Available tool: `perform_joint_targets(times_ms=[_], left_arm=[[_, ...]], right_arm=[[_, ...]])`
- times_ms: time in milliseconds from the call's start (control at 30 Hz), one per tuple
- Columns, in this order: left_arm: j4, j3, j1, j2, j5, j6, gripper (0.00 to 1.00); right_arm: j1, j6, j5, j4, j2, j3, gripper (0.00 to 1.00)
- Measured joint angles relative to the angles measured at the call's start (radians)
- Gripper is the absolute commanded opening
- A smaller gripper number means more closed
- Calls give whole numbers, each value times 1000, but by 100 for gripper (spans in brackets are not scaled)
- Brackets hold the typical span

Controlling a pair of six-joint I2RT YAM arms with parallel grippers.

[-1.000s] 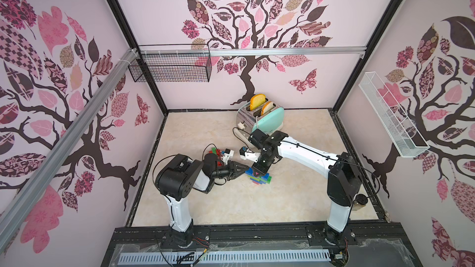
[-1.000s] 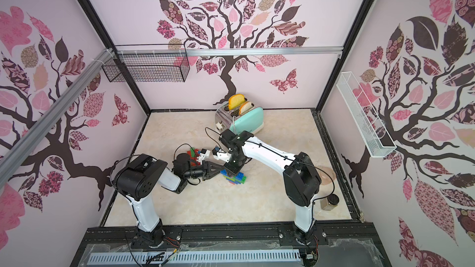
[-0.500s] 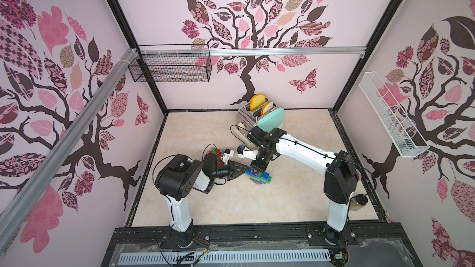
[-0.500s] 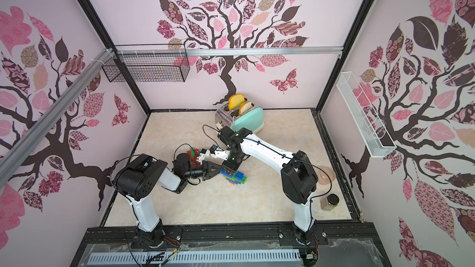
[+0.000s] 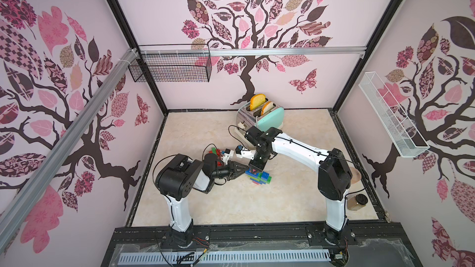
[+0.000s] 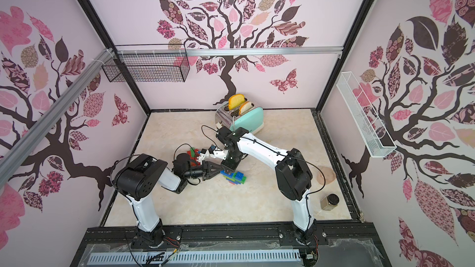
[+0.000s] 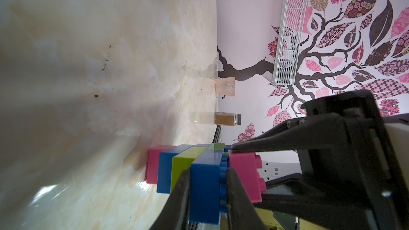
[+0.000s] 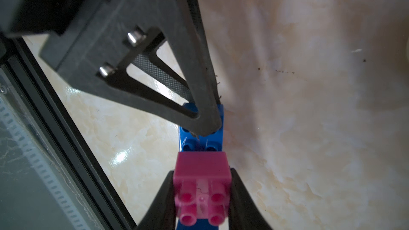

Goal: Assemble a heart with lego
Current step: Assemble the lego brick with the lego brick.

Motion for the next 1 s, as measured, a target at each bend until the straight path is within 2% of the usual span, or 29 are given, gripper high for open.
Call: perform_joint_targets(times_ms=[1000], left_arm=[[-11, 0, 0, 1, -1, 0, 28]], right_arm=[[74, 40, 151, 34, 10, -3, 21]])
